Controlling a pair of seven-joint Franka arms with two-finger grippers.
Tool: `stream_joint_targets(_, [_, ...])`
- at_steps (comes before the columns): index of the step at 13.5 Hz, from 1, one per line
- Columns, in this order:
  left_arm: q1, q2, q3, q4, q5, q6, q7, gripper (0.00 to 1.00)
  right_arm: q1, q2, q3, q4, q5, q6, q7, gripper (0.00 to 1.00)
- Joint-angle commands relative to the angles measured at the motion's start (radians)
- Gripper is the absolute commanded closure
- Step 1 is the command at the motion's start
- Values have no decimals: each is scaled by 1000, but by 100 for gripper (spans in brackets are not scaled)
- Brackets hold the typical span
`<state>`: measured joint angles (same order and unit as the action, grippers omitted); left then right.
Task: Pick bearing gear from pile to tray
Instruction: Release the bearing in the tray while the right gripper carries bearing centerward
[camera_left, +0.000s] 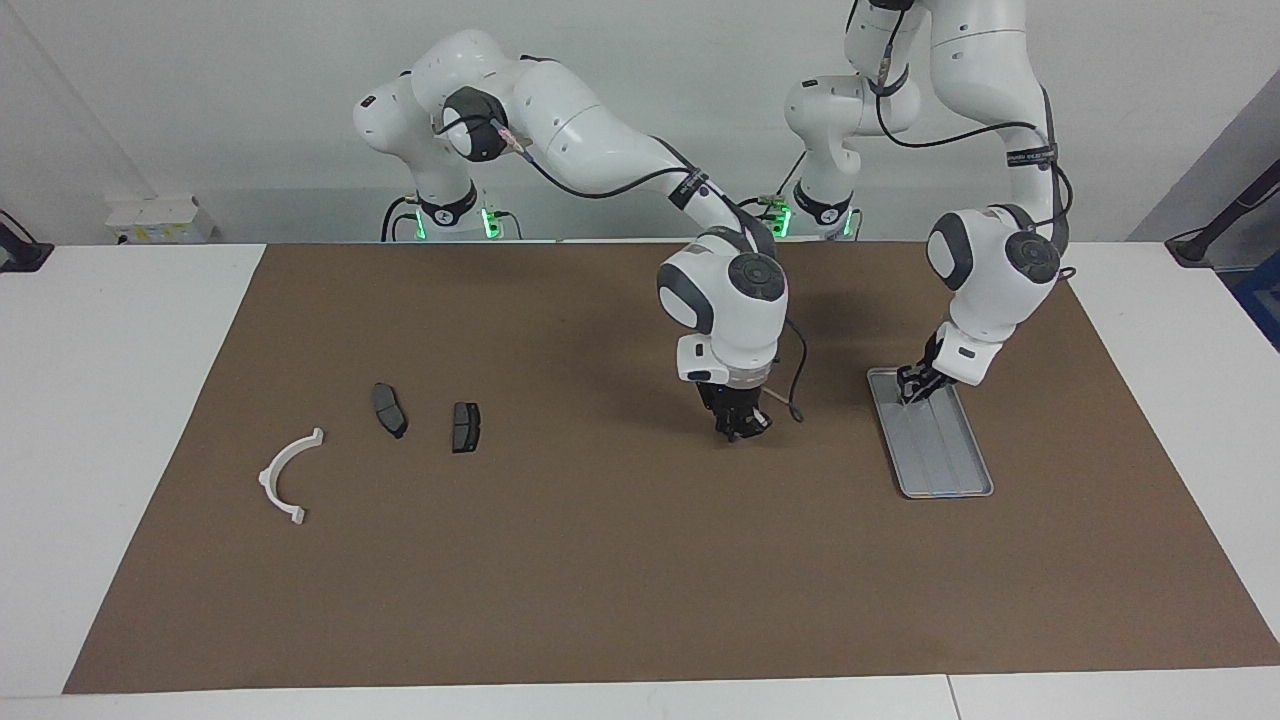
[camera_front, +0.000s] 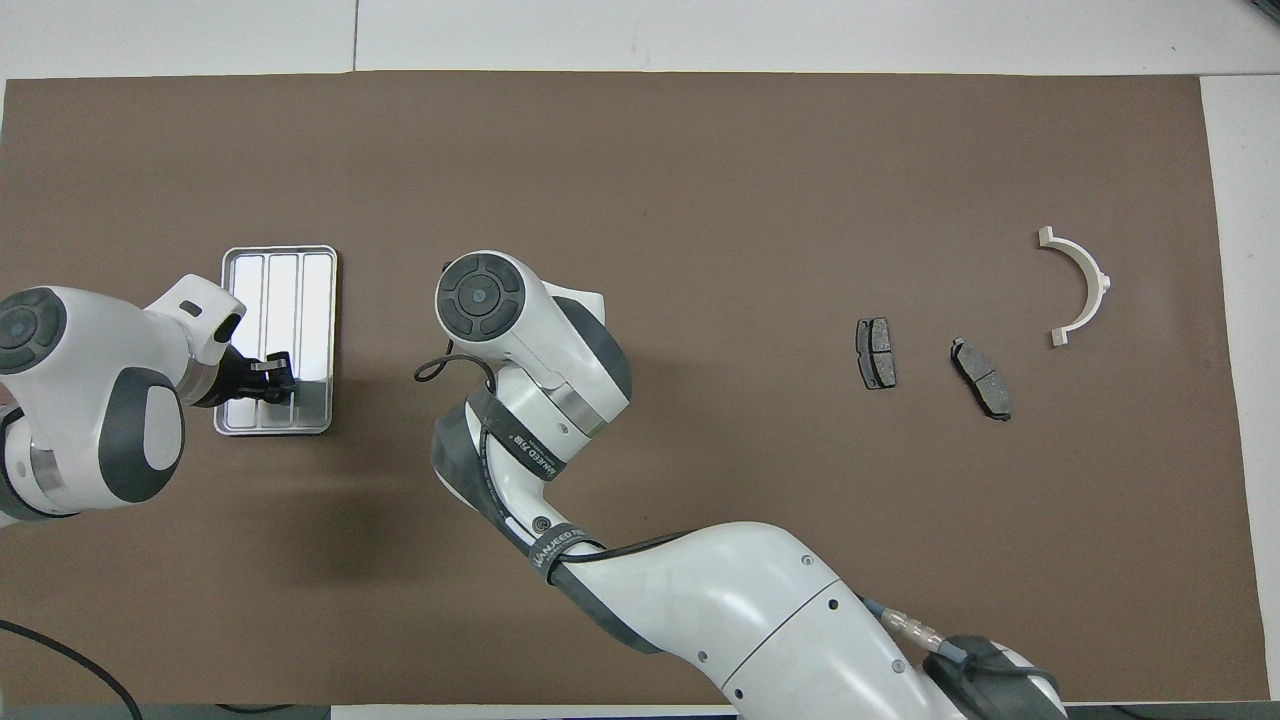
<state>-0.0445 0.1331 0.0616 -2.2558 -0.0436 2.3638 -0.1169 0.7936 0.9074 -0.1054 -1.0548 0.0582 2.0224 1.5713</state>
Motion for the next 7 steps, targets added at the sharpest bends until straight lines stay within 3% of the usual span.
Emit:
stream_joint_targets(1, [2,-29,-3,-48,5,49,-3,100,6,15,-8,3,9,33,16,100])
stream_joint_targets(3, [2,-29,-3,-48,5,49,-3,100,6,13,-8,3,8,32,16,98])
stream_joint_targets(4, [2,-29,-3,-48,5,49,-1,83,6,13,-8,3,8,32,16,90])
stream_joint_targets(5, [2,-29,-3,-48,5,49,-1,34,6,13,-8,3,8,32,16,72])
stream_joint_targets(6, [0,-27,-3,-44,5,48,-1,17,6,13,-8,3,8,30,16,57])
stream_joint_targets(7, [0,-26,-3,-36,5,40,-1,14,6,13,-8,3,5,27,15,36])
